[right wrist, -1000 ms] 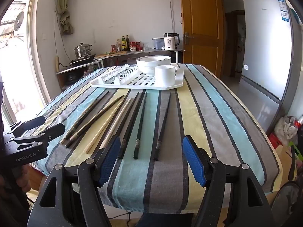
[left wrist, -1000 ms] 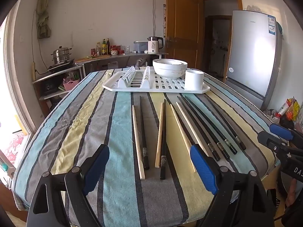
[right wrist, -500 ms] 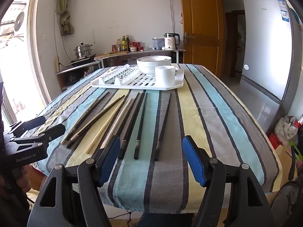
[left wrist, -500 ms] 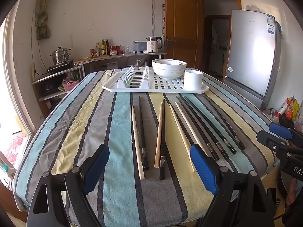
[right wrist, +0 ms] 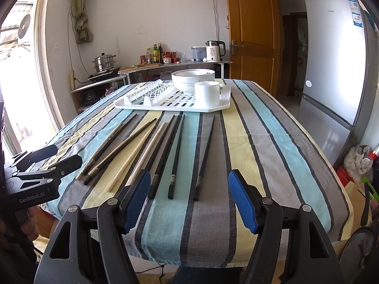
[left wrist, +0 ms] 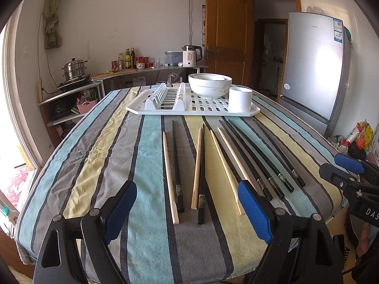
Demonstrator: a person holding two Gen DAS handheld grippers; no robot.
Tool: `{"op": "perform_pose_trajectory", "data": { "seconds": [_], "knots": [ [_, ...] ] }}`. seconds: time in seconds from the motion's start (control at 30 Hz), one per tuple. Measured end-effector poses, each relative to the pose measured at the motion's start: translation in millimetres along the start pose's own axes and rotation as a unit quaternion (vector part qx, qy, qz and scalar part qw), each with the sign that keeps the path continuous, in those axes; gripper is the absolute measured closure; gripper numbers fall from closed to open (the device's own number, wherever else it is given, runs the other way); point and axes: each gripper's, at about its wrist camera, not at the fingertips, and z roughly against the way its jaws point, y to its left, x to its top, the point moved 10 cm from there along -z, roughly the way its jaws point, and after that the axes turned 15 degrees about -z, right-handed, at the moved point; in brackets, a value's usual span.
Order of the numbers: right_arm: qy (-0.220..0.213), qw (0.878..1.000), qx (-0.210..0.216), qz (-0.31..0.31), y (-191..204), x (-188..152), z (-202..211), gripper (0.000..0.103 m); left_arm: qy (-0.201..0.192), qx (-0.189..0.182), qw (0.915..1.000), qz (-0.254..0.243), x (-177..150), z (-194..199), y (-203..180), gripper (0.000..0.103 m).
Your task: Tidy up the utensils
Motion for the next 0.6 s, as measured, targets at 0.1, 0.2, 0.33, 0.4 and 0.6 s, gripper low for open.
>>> {"op": "perform_pose_trajectory", "data": {
  "seconds": [0.1, 0.2, 0.33, 0.4, 0.6],
  "knots": [
    [0.001, 1.0, 0.001, -0.001, -0.3, 0.2, 0.0, 0.034, 0.0, 0.0, 1.0, 0.0, 0.4, -0.3, -0.3, 0.016],
    [0.001, 1.0, 0.001, -0.001, 0.4, -0.2, 0.6, 0.034, 0.0, -0.001, 1.0, 0.0, 0.2, 0.2, -0.9, 0.016],
    [0.001, 1.0, 0.001, -0.001, 0.3, 0.0, 0.9, 0.034, 0.0, -0.001, 1.0, 0.0, 0.0, 0.2, -1.3, 0.016],
    [0.001, 1.0, 0.001, -0.001, 0.5, 0.0, 0.6, 0.034, -0.001, -0.001, 1.0, 0.0, 0.0, 0.5, -1.4, 0.016],
    [0.001, 1.0, 0.001, 0.0, 0.4, 0.2, 1.0, 0.034, -0.001, -0.001, 1.0, 0.0, 0.5, 0.1, -1.5, 0.016]
  ]
}}
